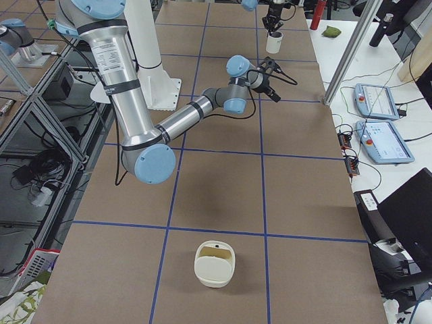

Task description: Left arm hands cup to right arm to dump lemon

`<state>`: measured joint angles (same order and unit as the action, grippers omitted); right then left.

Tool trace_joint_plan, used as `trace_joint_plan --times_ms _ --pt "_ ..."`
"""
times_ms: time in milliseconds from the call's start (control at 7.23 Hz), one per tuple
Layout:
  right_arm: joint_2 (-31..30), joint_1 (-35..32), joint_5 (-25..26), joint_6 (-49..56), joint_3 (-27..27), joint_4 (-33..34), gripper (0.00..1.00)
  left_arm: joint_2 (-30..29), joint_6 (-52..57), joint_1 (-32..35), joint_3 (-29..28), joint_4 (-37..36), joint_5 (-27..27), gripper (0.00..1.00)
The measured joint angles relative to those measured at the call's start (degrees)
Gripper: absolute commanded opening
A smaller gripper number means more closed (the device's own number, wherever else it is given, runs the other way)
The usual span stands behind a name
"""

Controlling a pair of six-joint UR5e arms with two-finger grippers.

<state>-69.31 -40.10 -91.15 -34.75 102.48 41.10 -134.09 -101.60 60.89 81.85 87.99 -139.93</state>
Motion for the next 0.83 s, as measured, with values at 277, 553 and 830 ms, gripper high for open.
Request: trace_joint_plan --times_ms 277,553,830 --pt "2.79 10.27 12.93 3.09 -0.63 -0.53 1.00 -3.34 -7.16 -2.11 -3.07 3.05 -3.25 0.00" --pt "4.91 14.51 18.32 4.82 -1.84 -0.36 1.00 -6.06 -12.07 -5.10 -4.32 4.47 -3.97 0.00" --pt "6.25 15.41 19.37 5.06 -3.54 -0.32 1.00 -7.70 -17.93 -8.14 -4.75 8.12 -4.11 0.00"
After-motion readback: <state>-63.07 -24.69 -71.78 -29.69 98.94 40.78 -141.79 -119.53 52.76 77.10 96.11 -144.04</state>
